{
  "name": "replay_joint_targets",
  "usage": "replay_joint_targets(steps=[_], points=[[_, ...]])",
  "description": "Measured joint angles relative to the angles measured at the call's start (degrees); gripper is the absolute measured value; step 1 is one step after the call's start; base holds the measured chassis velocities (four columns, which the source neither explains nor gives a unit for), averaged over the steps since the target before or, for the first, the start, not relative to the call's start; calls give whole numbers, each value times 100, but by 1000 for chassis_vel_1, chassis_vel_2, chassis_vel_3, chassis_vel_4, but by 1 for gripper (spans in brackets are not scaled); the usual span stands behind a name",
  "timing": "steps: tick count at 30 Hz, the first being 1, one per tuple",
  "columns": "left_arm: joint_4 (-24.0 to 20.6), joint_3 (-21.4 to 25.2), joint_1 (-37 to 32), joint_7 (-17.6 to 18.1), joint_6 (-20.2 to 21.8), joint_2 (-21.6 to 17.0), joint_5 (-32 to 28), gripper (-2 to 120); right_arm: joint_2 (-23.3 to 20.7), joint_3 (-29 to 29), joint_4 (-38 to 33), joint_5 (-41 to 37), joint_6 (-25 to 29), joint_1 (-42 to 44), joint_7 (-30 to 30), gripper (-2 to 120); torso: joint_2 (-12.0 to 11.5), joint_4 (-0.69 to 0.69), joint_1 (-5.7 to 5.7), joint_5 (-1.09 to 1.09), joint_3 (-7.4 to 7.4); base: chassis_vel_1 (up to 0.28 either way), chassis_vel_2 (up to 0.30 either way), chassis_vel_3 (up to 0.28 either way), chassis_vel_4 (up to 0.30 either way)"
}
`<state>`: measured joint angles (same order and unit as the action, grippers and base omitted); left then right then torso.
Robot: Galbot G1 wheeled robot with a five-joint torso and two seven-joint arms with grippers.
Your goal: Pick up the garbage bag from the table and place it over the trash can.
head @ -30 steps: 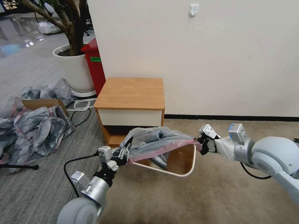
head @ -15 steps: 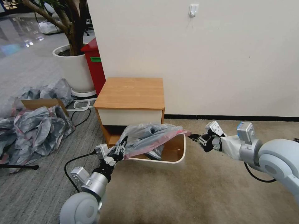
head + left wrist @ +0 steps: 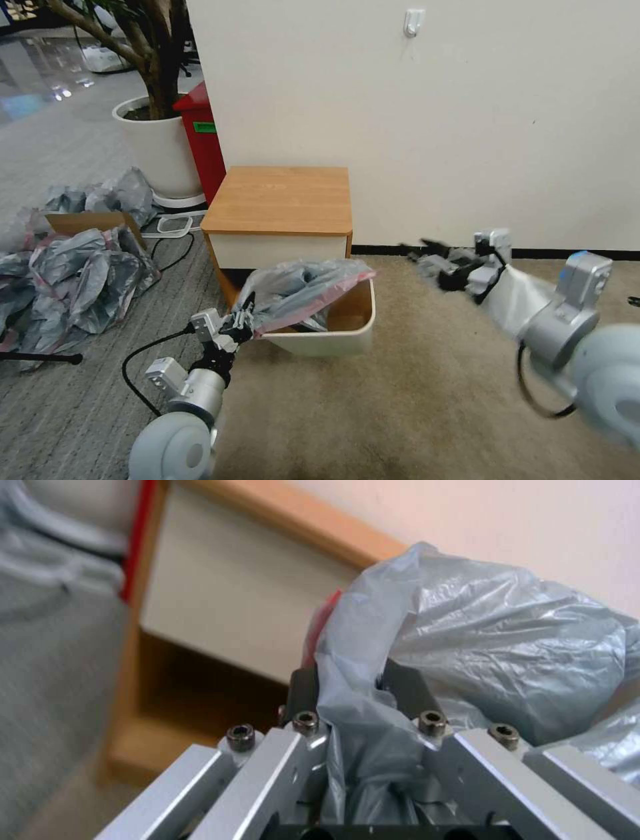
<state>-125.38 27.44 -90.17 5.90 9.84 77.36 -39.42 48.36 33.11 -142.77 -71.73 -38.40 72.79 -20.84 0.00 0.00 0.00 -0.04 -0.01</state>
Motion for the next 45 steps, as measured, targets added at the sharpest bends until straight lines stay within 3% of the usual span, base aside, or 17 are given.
replay_joint_targets(steps=[2,4,6,9,14,27,44,45], points=[[-10,-109,-12,219,-377,1,421,10,416,-437,-73,-841,44,15,-572,72,0,1,0,4,1,0,0,0,0],[30,-258,-80,495,-958,18,1127,10,1028,-1054,-85,-1059,186,110,-906,81,0,-1,0,4,1,0,0,0,0],[25,-296,-115,560,-1074,26,1266,10,1200,-1240,-85,-1097,260,120,-1052,85,0,0,0,3,1,0,0,0,0],[-26,-418,-301,693,-1423,85,1687,10,1892,-1933,-76,-916,520,172,-1261,98,0,0,0,2,1,0,0,0,0],[-6,-446,-334,691,-1516,150,1723,10,2376,-2298,72,-502,649,169,-1339,100,1,0,0,3,1,0,0,0,0],[31,-479,-356,465,-1669,223,1932,10,2720,-2472,537,-518,916,-21,-1944,100,1,0,0,4,1,0,0,0,0],[-32,-547,-414,219,-1708,252,2026,10,2910,-2332,754,-737,1033,-206,-1987,99,0,-1,0,4,1,0,0,0,0],[-38,-548,-421,214,-1709,259,2025,10,2910,-2317,758,-754,1040,-211,-1985,94,0,-1,0,4,1,0,0,0,0]])
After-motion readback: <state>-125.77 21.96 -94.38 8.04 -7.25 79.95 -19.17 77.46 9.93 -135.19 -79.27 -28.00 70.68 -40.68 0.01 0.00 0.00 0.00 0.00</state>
